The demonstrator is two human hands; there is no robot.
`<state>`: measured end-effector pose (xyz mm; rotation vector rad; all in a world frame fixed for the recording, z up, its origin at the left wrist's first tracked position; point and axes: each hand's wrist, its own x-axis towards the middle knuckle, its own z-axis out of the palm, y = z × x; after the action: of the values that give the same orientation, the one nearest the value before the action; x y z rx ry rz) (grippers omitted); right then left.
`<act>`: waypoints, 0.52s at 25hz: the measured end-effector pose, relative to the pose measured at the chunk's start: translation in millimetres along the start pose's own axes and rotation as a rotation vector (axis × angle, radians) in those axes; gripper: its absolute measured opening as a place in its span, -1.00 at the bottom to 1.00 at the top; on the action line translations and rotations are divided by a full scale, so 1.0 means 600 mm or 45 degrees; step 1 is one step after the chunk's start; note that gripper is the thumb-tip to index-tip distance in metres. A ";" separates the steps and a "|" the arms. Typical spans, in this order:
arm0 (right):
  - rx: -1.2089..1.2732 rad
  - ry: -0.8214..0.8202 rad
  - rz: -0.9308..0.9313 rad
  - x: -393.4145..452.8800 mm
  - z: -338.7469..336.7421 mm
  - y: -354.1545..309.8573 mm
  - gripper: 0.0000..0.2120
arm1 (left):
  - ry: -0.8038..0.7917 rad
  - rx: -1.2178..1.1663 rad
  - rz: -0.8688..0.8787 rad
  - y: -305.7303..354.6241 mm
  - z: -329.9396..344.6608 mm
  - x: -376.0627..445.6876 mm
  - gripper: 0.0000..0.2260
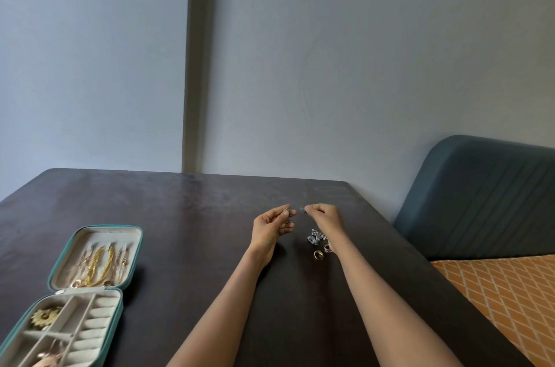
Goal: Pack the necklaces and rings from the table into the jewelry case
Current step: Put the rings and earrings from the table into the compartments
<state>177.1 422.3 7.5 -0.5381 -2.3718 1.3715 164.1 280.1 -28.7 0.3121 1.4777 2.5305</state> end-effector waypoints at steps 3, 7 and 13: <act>0.881 -0.069 0.237 -0.014 -0.008 -0.028 -0.88 | 0.021 0.009 -0.017 -0.001 0.000 -0.005 -0.80; 1.280 -0.213 0.444 -0.029 -0.014 -0.045 -0.86 | 0.063 -0.024 -0.034 0.013 -0.003 -0.028 -0.83; 1.355 -0.255 0.598 -0.083 0.019 -0.071 -0.86 | 0.125 -0.041 -0.055 0.095 -0.046 -0.061 -0.88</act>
<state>208.5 370.5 34.1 -0.6383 -1.2969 2.6677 188.3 219.6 4.8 0.1512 1.4594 2.5663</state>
